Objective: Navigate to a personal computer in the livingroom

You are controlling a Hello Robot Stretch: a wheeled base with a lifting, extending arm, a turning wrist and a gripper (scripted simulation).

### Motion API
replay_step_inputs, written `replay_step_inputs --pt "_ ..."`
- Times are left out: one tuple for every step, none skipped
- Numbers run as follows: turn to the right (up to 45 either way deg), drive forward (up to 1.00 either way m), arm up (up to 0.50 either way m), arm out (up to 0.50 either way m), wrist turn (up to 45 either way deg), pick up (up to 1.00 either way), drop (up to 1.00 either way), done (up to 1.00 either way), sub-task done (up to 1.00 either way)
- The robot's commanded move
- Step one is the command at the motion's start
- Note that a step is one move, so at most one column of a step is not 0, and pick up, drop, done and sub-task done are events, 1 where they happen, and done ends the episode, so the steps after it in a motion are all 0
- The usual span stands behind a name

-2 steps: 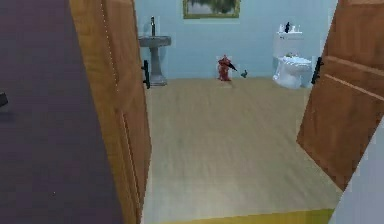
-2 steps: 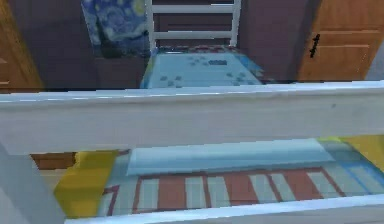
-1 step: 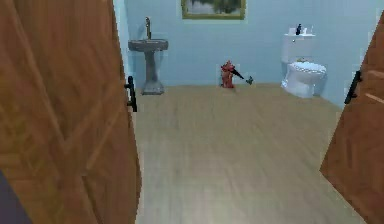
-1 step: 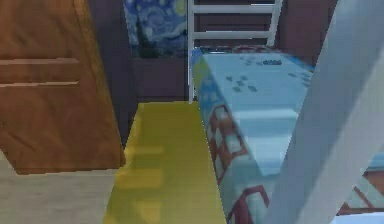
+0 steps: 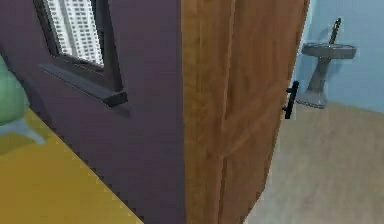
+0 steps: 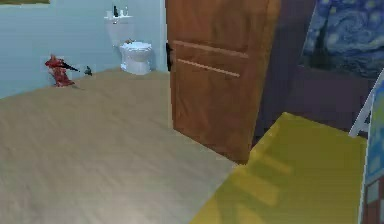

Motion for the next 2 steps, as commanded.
replay_step_inputs --pt "-45.0 0.00 0.00 0.00 0.0 0.00 0.00 0.00 0.00" --pt "-27.0 0.00 0.00 0.00 0.0 0.00 0.00 0.00 0.00"
